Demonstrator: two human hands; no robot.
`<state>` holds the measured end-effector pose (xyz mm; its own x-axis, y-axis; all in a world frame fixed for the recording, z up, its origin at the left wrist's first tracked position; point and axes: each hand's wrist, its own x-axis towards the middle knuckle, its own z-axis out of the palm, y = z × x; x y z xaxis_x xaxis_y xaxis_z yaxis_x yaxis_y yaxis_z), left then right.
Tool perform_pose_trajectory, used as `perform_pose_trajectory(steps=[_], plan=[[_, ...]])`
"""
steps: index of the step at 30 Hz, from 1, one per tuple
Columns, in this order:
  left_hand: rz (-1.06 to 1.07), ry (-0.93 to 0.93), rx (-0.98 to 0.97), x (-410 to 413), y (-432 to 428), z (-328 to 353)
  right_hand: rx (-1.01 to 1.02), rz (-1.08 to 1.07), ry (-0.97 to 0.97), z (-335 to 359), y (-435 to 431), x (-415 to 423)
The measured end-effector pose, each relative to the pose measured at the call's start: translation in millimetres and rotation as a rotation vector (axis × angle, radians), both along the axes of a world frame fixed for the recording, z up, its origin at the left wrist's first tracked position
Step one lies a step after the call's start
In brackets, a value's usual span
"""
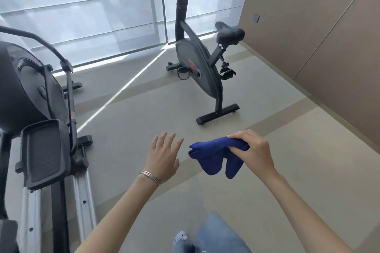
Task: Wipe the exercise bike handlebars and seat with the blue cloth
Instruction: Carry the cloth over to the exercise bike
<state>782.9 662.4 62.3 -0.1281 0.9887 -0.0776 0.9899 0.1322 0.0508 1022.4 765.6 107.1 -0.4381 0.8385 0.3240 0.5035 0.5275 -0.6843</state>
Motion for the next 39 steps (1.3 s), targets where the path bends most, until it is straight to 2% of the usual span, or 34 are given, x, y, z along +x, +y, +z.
perform_pose_trajectory(steps=[9,18,26,33,39], plan=[[0.008,0.012,-0.019,-61,143,-8,-0.004,-0.007,-0.015,-9,157,-62],[0.052,0.026,0.063,-108,314,19,0.042,0.043,-0.001,22,337,-129],[0.079,0.037,0.055,-162,404,18,-0.017,0.074,-0.038,12,432,-183],[0.027,0.040,0.043,-251,489,17,0.002,0.033,-0.007,13,512,-270],[-0.072,0.047,0.104,-336,571,42,0.041,-0.036,0.041,38,573,-355]])
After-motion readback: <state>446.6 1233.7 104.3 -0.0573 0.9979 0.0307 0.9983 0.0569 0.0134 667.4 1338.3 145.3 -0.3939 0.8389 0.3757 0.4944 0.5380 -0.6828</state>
